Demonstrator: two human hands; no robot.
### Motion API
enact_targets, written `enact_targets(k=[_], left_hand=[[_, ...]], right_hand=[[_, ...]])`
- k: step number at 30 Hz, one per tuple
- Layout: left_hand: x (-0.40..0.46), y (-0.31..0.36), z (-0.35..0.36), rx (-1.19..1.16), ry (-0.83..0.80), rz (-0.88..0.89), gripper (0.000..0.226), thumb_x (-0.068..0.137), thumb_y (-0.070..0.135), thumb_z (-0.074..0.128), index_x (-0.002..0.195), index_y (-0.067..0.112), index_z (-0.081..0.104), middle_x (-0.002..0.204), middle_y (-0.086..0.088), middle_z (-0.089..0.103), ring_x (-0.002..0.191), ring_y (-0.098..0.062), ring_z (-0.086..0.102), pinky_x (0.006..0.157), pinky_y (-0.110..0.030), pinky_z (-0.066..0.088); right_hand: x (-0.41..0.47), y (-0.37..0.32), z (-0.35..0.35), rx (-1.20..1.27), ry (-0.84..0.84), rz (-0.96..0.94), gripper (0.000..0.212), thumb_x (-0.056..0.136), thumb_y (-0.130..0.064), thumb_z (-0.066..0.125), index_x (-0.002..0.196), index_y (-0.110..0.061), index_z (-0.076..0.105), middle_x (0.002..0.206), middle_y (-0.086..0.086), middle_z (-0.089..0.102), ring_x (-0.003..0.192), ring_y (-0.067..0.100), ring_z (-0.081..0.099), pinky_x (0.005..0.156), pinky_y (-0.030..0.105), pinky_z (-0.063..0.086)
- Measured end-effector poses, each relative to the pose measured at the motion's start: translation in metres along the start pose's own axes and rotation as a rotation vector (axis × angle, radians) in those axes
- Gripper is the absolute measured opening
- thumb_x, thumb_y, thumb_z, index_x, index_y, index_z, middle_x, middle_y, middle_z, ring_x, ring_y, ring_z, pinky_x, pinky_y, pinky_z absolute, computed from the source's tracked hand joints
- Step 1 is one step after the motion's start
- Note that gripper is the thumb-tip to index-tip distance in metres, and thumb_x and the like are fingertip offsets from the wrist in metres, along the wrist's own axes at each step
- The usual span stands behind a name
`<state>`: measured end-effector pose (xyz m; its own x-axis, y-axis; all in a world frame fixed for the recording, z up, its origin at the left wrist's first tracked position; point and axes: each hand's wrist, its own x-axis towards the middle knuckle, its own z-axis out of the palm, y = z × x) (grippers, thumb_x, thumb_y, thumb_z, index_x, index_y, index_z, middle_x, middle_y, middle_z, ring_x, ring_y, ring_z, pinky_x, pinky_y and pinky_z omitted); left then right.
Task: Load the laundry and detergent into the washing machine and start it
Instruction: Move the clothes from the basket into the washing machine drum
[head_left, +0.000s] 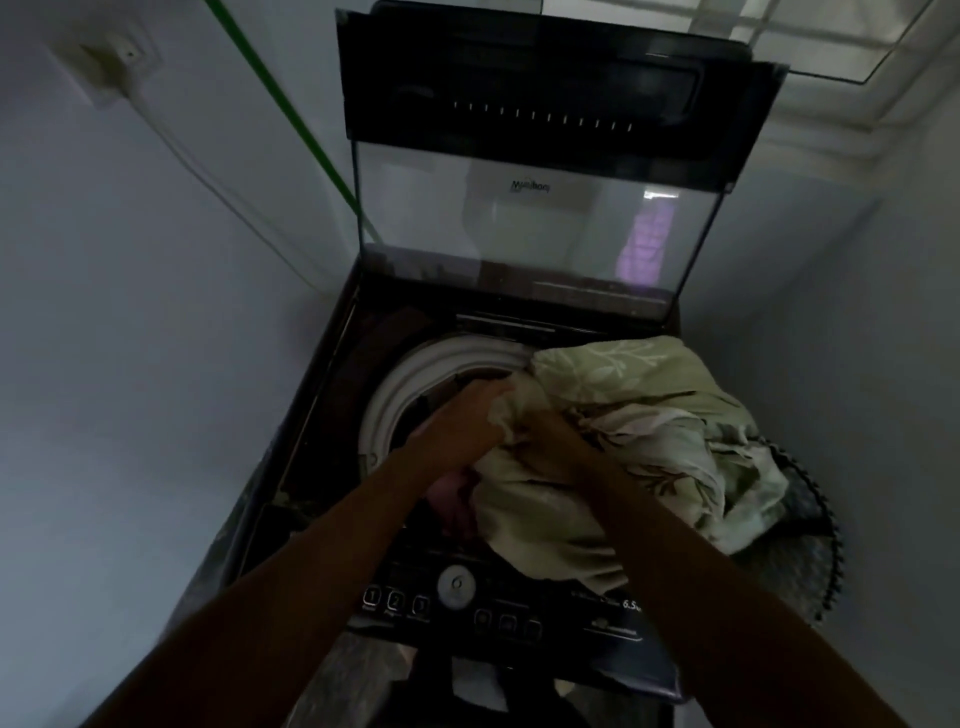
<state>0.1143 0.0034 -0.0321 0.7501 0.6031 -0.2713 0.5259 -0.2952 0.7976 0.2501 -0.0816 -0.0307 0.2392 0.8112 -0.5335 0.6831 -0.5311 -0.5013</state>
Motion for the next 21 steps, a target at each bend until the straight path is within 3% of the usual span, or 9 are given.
enact_targets(k=[2,4,7,9,11,14,17,19,21], left_hand=[[0.003,0.009,0.008,0.077,-0.013,0.06,0.062,0.09,0.035,0.059,0.143,0.008,0.042,0.144,-0.002,0.04,0.131,-0.014,0.039,0.109,-0.016,0.024],[0.013,0.016,0.017,0.123,-0.02,0.121,0.052,0.09,0.024,0.064,0.137,0.006,0.049,0.14,-0.01,0.047,0.128,-0.018,0.042,0.104,-0.01,0.023],[0.032,0.018,0.037,0.212,0.024,0.228,0.073,0.081,0.066,0.059,0.138,0.021,0.049,0.143,-0.005,0.045,0.134,-0.023,0.041,0.114,-0.04,0.03],[0.045,0.021,0.052,0.273,0.065,0.248,0.093,0.069,0.073,0.064,0.144,0.024,0.04,0.15,-0.005,0.036,0.139,-0.025,0.033,0.115,-0.046,0.029],[0.045,0.049,0.062,0.292,0.035,0.337,0.11,0.059,0.076,0.069,0.149,0.029,0.027,0.158,-0.005,0.02,0.146,-0.024,0.019,0.117,-0.045,0.025],[0.048,0.081,0.083,0.471,-0.082,0.421,0.118,0.06,0.074,0.072,0.153,0.035,0.011,0.16,0.007,-0.006,0.147,-0.018,-0.011,0.119,-0.044,0.002],[0.053,0.08,0.114,0.481,-0.155,0.383,0.109,0.069,0.075,0.062,0.153,0.037,0.005,0.161,0.0,-0.011,0.147,-0.025,-0.015,0.117,-0.051,-0.005],[0.061,0.071,0.13,0.471,-0.167,0.375,0.103,0.072,0.078,0.049,0.154,0.034,0.006,0.162,-0.003,-0.006,0.149,-0.029,-0.009,0.118,-0.06,0.007],[0.068,0.064,0.136,0.431,-0.177,0.355,0.105,0.072,0.077,0.05,0.154,0.033,0.001,0.162,-0.003,-0.01,0.149,-0.029,-0.01,0.118,-0.059,0.009]], right_hand=[[-0.001,0.003,-0.015,0.045,-0.024,-0.011,0.035,0.086,-0.016,0.065,0.12,-0.006,0.063,0.119,0.017,0.063,0.113,0.032,0.058,0.087,0.031,0.043],[-0.006,0.002,-0.038,-0.003,0.11,-0.082,0.027,0.087,-0.015,0.062,0.112,-0.005,0.066,0.112,0.016,0.066,0.106,0.031,0.061,0.089,0.033,0.047],[-0.007,0.021,-0.074,-0.142,0.619,-0.314,0.024,0.084,-0.017,0.054,0.082,0.0,0.07,0.085,0.016,0.07,0.082,0.026,0.069,0.076,0.028,0.054],[-0.016,0.049,-0.097,-0.189,0.599,-0.183,0.037,0.082,-0.04,0.057,0.105,-0.015,0.07,0.112,0.011,0.065,0.107,0.03,0.061,0.092,0.041,0.049],[-0.027,0.084,-0.103,-0.215,0.467,0.059,0.075,0.076,-0.054,0.068,0.142,-0.035,0.039,0.15,0.009,0.031,0.139,0.033,0.026,0.11,0.054,0.03],[-0.036,0.132,-0.084,-0.129,0.317,0.166,0.117,0.067,-0.068,0.07,0.153,-0.037,-0.004,0.16,0.015,-0.01,0.147,0.04,-0.007,0.115,0.06,0.011],[-0.038,0.143,-0.059,0.14,0.378,0.187,0.12,0.058,-0.076,0.063,0.154,-0.036,0.003,0.157,0.018,0.012,0.142,0.039,0.021,0.111,0.052,0.029],[-0.035,0.142,-0.05,0.191,0.495,0.196,0.112,0.055,-0.079,0.049,0.153,-0.036,0.012,0.141,0.019,0.033,0.124,0.042,0.043,0.101,0.05,0.041],[-0.031,0.142,-0.046,0.151,0.535,0.195,0.108,0.058,-0.075,0.051,0.152,-0.038,0.013,0.131,0.016,0.037,0.116,0.042,0.046,0.096,0.051,0.043]])
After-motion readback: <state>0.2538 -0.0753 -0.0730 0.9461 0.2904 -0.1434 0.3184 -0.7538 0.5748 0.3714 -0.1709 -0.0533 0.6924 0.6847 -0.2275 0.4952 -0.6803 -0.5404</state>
